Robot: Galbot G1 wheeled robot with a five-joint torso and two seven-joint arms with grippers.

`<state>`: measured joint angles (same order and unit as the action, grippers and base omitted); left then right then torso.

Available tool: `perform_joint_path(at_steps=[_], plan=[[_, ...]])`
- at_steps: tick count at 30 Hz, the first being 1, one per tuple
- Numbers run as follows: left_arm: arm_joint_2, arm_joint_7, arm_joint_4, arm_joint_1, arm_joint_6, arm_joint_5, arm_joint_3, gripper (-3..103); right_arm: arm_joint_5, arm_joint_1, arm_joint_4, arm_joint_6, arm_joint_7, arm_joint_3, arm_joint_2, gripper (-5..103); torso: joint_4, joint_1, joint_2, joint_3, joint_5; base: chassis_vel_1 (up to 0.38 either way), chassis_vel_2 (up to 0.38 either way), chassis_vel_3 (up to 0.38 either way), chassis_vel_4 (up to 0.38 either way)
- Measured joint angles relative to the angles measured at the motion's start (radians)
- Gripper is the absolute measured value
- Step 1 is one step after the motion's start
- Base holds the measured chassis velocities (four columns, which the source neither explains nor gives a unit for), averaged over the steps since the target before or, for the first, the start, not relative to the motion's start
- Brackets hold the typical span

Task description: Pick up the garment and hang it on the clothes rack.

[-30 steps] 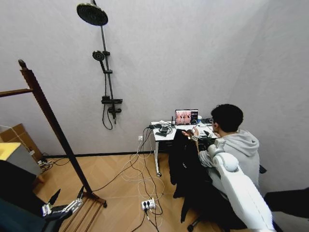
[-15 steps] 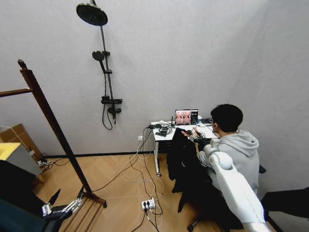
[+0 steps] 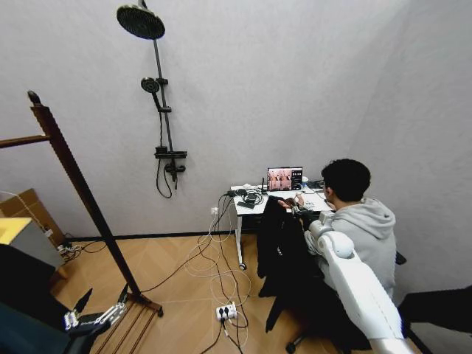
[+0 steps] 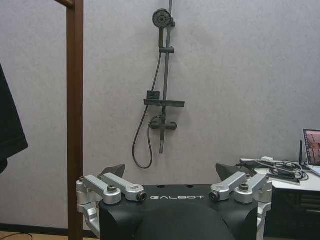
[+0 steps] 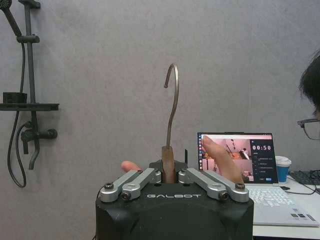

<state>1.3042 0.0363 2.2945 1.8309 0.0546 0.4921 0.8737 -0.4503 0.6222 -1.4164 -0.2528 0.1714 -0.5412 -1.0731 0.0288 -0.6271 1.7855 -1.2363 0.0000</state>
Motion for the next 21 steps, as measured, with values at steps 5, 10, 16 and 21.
perform_joint_path(at_steps=[5,10,16,21], plan=[[0.000,0.000,0.000,0.000,0.000,0.000,0.000,100,-0.014,0.037,-0.058,0.009,-0.026,-0.010,0.004,9,0.0000,0.000,0.000,0.000,0.0005,0.000,0.000,0.000,0.000],[0.000,0.000,0.000,0.000,0.000,0.000,0.000,100,-0.075,0.155,-0.343,-0.029,-0.097,-0.015,0.035,9,-0.0001,0.000,0.000,0.000,-0.0007,0.000,0.000,0.000,0.000],[0.000,0.000,0.000,0.000,0.000,0.000,0.000,100,-0.113,0.290,-0.631,-0.089,-0.155,-0.016,0.061,9,0.0004,0.000,0.000,0.000,0.0000,0.000,0.000,0.000,0.000],[0.000,0.000,0.000,0.000,0.000,0.000,0.000,100,-0.200,0.331,-0.822,-0.142,-0.159,0.010,0.090,9,0.0001,0.000,0.000,0.000,-0.0003,0.000,0.000,0.000,0.000]])
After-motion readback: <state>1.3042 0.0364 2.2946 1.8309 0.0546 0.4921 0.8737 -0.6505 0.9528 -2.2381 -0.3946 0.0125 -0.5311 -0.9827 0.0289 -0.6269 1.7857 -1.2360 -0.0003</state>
